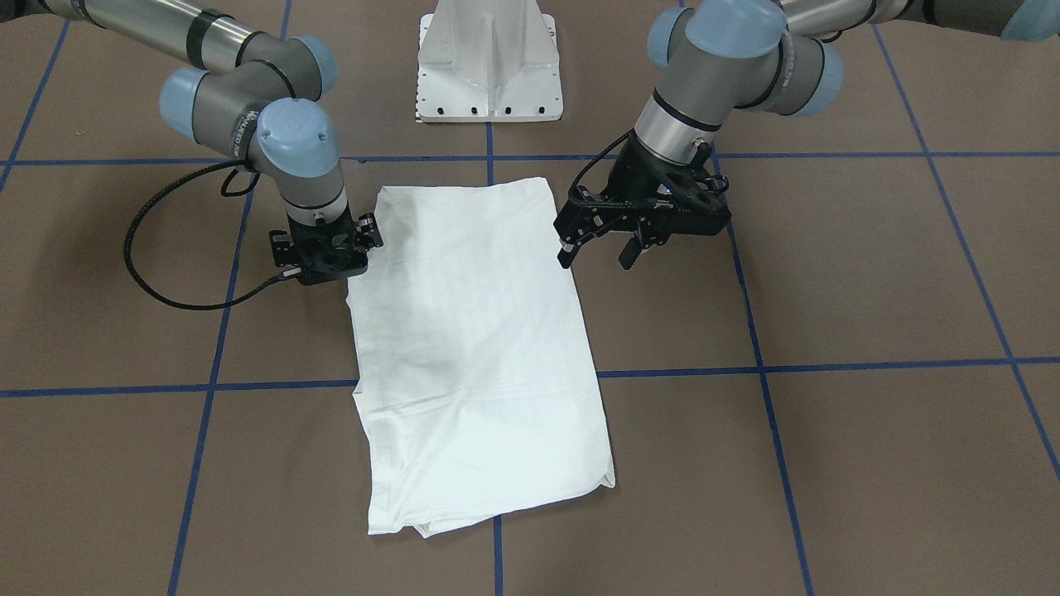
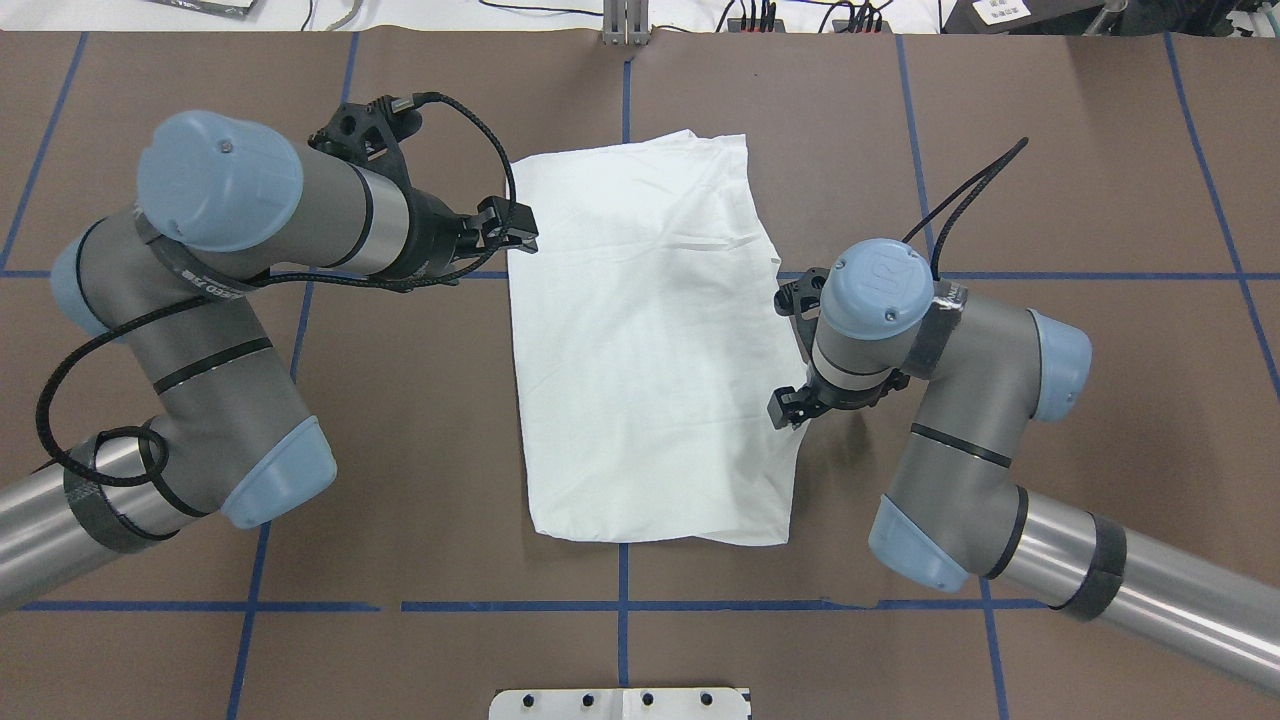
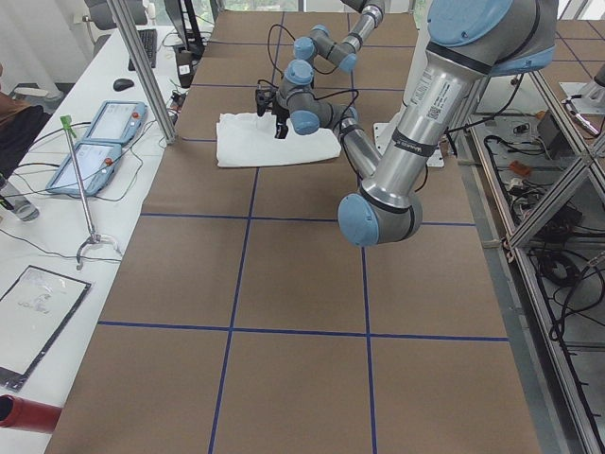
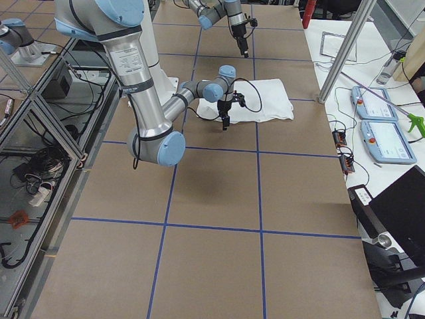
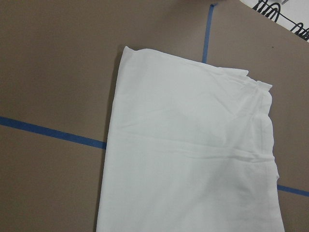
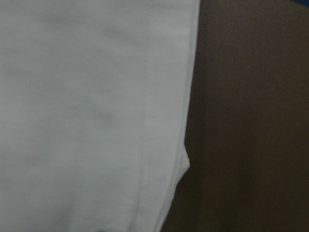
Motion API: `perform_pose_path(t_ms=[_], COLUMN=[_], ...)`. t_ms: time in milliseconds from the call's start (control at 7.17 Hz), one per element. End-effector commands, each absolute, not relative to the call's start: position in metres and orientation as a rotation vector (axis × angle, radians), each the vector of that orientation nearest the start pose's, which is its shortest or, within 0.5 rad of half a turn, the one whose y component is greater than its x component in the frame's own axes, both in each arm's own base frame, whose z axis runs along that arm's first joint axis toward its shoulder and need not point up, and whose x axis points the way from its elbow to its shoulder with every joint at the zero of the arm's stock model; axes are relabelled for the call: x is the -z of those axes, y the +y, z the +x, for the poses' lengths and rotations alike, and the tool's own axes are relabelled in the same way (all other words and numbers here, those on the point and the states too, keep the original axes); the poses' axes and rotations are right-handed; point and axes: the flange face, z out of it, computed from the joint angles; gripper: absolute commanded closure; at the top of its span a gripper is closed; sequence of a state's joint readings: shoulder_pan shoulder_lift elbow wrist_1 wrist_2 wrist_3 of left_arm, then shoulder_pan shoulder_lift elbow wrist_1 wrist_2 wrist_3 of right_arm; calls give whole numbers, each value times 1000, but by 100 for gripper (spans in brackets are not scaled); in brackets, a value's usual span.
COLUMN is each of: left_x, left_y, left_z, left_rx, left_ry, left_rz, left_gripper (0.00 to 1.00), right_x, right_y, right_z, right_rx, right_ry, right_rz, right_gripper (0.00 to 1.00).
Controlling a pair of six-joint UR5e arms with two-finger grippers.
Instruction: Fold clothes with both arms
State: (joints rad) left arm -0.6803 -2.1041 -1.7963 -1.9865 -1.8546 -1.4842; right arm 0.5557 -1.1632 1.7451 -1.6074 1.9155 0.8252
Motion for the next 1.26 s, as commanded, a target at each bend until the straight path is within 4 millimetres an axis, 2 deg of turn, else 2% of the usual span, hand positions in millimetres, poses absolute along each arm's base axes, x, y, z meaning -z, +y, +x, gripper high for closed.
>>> perform_pose_path(t_ms=[0,279,418,697,837,1116], left_x=[-203,-207,-211,-237,-238,-241], left_y=[-477,-475,-467,-419,-392,-328], left_z=[421,422,430,446,462,511], left_rx=[356,347,338,347,379,456], left_ry=[1180,1178,1173,1144,1102,1000], left_rz=[205,191,171,22,-59,-235], left_gripper=[0,0,0,0,0,1], right_x=[-376,-363,-352,-332,-317,-300], right_y=[-393,-389,-387,-390,-387,-379], right_z=[-446,-440,-435,-428,-421,-408], right_rx=[282,271,245,219,221,219], right_ry=[-651,-679,-698,-734,-758,-794], right_rz=[54,62,65,96,123,144], right_gripper=[0,0,0,0,0,0])
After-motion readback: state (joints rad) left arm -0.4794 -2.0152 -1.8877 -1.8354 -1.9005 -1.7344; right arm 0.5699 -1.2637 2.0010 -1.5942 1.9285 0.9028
